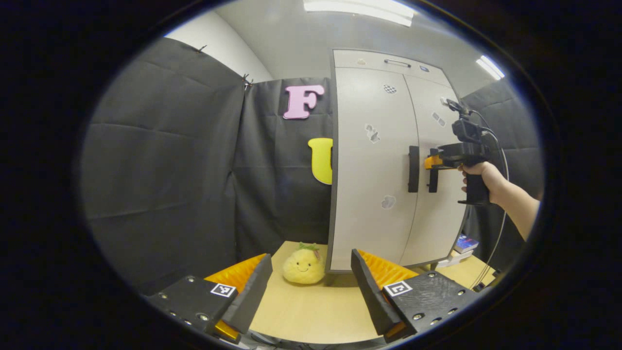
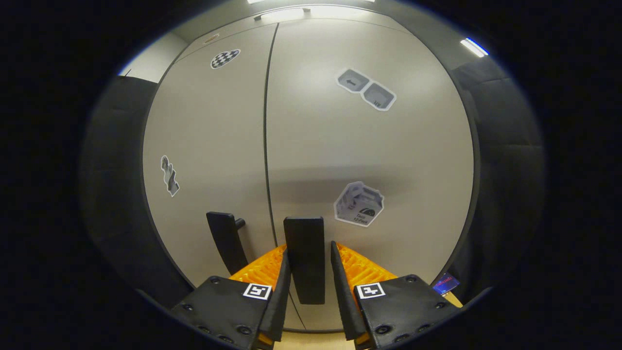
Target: Open the right door of the double-door shoe cabinet with the right hand, and open the left door with the left hand.
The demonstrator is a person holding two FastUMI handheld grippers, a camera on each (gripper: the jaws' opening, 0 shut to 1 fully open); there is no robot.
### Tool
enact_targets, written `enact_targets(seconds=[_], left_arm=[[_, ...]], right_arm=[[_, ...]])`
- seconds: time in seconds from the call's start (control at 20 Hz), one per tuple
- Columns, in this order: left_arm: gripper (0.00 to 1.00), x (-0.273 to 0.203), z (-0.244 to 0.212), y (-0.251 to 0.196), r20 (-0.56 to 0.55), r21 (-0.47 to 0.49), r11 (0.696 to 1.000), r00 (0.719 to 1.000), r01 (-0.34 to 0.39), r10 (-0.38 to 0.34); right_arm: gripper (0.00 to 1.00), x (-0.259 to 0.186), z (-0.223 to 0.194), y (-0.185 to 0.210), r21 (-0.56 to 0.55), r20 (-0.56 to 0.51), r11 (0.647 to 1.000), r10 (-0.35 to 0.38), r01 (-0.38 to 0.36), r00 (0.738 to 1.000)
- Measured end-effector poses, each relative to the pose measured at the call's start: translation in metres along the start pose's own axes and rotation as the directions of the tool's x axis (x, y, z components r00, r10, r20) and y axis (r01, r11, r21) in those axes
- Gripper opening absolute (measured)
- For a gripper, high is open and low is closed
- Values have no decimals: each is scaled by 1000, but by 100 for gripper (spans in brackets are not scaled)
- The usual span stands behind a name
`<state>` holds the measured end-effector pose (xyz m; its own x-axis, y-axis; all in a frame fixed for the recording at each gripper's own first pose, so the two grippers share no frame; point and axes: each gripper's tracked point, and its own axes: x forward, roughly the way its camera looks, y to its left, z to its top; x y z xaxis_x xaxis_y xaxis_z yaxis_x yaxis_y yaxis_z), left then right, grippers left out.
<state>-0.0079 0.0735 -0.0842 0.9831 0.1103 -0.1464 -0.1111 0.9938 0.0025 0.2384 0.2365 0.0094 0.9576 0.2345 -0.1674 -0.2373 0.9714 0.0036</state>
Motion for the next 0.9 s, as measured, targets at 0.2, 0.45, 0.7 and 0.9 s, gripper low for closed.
enact_targets(seconds=[0.2, 0.45, 0.7, 0.9], left_arm=[[94, -3, 0, 2, -1, -6, 1000, 1000, -6, 6], [95, -9, -4, -4, -13, 3, 1000, 1000, 2, -2], [94, -18, -6, -16, -20, 2, 1000, 1000, 20, -20], [94, -27, -4, -23, -13, 17, 999, 1000, 28, -28]], right_arm=[[46, -14, -2, -8, -30, -13, 999, -20, 20, 1000], [21, 3, -8, -7, -1, -8, 1000, 11, -11, 1000], [1, -2, -9, -6, -51, -11, 998, 45, -45, 999], [5, -14, -10, -6, -20, -2, 997, 74, -74, 997]])
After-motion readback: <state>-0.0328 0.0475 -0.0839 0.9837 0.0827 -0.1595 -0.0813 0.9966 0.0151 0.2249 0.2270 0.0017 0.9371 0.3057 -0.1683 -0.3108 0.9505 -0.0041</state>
